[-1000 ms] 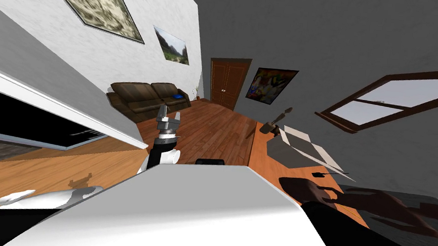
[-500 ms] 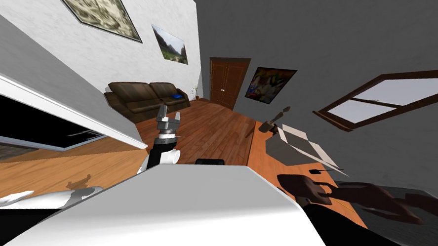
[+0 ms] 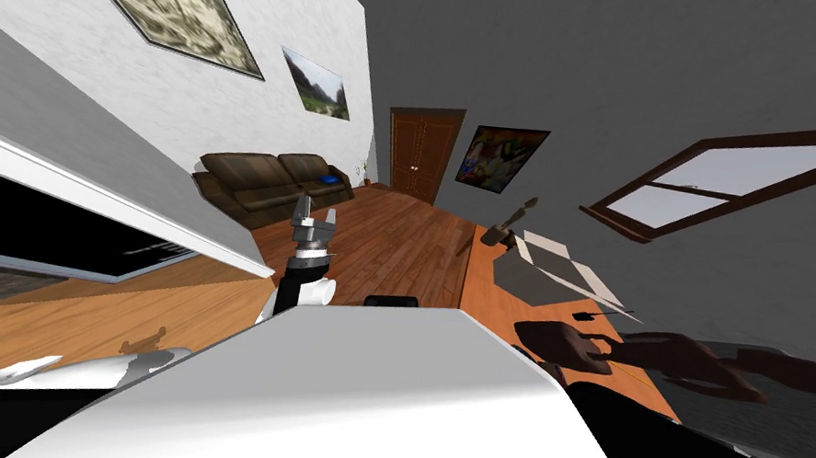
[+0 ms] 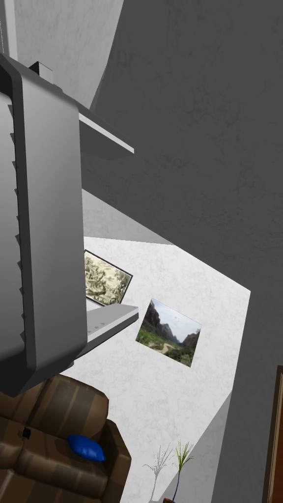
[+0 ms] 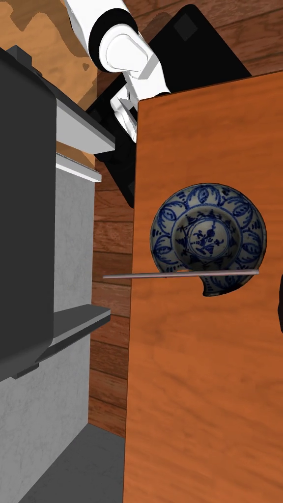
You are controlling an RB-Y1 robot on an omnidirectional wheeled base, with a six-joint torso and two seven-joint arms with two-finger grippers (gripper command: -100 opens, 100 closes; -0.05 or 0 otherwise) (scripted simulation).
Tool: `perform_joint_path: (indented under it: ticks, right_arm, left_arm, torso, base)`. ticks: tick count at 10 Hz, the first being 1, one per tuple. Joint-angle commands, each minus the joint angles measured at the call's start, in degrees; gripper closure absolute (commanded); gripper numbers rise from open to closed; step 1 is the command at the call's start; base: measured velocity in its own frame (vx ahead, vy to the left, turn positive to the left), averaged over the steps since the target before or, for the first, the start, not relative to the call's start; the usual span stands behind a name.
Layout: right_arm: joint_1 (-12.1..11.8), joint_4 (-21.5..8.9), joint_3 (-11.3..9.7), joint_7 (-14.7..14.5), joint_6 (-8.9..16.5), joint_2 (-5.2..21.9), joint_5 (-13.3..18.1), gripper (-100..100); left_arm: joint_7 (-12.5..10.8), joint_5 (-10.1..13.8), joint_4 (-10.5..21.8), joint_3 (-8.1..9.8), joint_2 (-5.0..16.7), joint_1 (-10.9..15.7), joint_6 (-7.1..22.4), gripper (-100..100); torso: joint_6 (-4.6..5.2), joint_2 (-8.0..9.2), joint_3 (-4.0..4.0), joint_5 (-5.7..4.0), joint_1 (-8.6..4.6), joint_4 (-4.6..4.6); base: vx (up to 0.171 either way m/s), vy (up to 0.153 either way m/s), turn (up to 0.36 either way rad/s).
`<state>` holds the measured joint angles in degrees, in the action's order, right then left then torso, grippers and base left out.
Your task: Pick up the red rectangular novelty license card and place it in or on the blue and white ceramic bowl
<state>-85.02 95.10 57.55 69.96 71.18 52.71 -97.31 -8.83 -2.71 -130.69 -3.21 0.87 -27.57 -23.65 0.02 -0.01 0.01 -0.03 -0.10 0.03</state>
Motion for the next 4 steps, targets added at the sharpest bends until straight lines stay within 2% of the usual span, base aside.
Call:
perform_joint_path:
  ticks: [1,4]
  right_arm:
    - [0.0,0.0,0.0,0.0,0.0,0.0,0.0,0]
    - [0.0,0.0,0.0,0.0,0.0,0.0,0.0,0]
  left_arm:
    - [0.0,0.0,0.0,0.0,0.0,0.0,0.0,0]
    - [0.0,0.0,0.0,0.0,0.0,0.0,0.0,0]
  torso:
    - [0.0,0.0,0.0,0.0,0.0,0.0]
    - [0.0,-0.01,-0.01,0.0,0.0,0.0]
  base:
    - [0.0,0.0,0.0]
    - [0.0,0.0,0.0]
